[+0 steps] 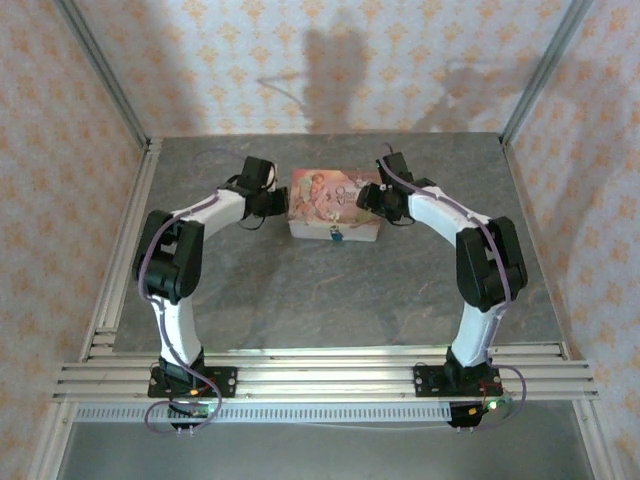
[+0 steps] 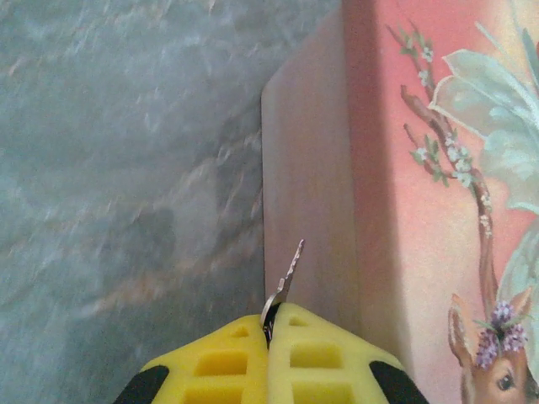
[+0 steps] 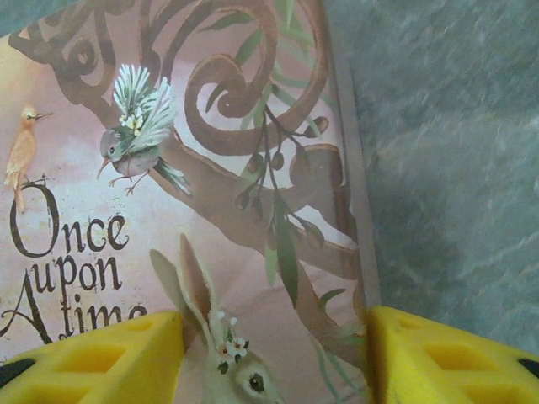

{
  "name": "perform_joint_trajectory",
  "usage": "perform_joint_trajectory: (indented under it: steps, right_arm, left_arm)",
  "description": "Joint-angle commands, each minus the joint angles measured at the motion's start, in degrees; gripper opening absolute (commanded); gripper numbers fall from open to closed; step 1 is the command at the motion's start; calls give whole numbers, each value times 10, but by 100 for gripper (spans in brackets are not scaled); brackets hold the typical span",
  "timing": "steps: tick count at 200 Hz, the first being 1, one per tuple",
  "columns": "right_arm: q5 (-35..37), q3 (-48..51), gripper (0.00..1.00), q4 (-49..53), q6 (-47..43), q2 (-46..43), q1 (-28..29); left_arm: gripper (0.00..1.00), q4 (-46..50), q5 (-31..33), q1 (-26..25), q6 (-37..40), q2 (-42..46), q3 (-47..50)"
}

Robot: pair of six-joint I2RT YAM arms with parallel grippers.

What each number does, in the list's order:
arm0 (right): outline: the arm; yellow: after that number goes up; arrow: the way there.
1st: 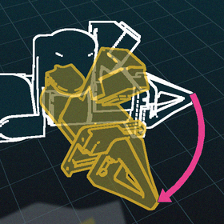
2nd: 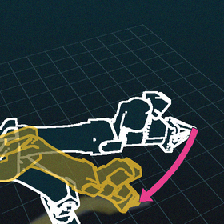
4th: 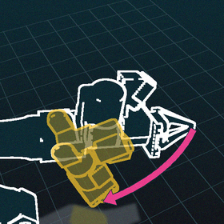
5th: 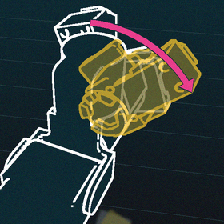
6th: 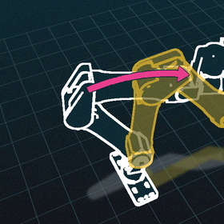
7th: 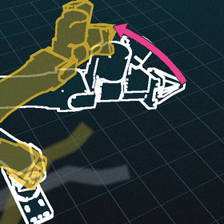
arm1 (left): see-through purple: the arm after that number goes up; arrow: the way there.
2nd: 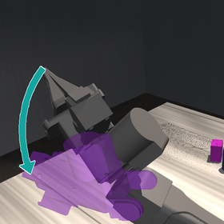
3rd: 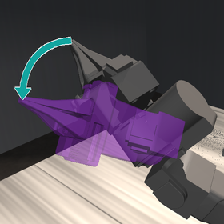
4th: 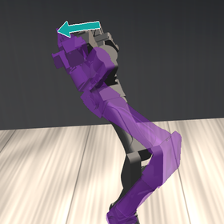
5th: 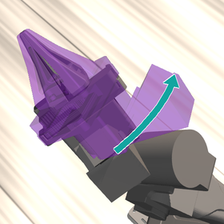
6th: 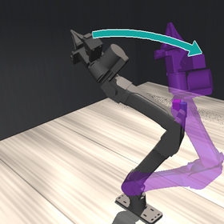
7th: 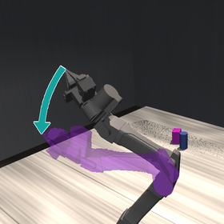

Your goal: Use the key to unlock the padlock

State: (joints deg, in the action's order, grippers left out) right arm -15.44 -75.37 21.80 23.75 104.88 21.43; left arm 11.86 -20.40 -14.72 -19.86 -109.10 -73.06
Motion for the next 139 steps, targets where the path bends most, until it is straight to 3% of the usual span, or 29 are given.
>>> perform_joint_trajectory:
  steps: [1, 50, 99, 139]
  right_arm:
    - [-32, 60, 58, 30, 20, -23, 47]
    - [-5, 105, 64, 39, 60, -96, 52]
    - [37, 108, 68, 74, 70, -191, 40]
    - [123, 145, 68, 104, 68, -243, 120]
  left_arm:
    - [0, -32, -14, -23, -12, 56, 55]
    - [0, -23, 6, -11, -3, 128, 135]
    - [0, -15, -3, 46, 3, 227, 229]
    - [0, 34, -23, 50, 37, 327, 273]
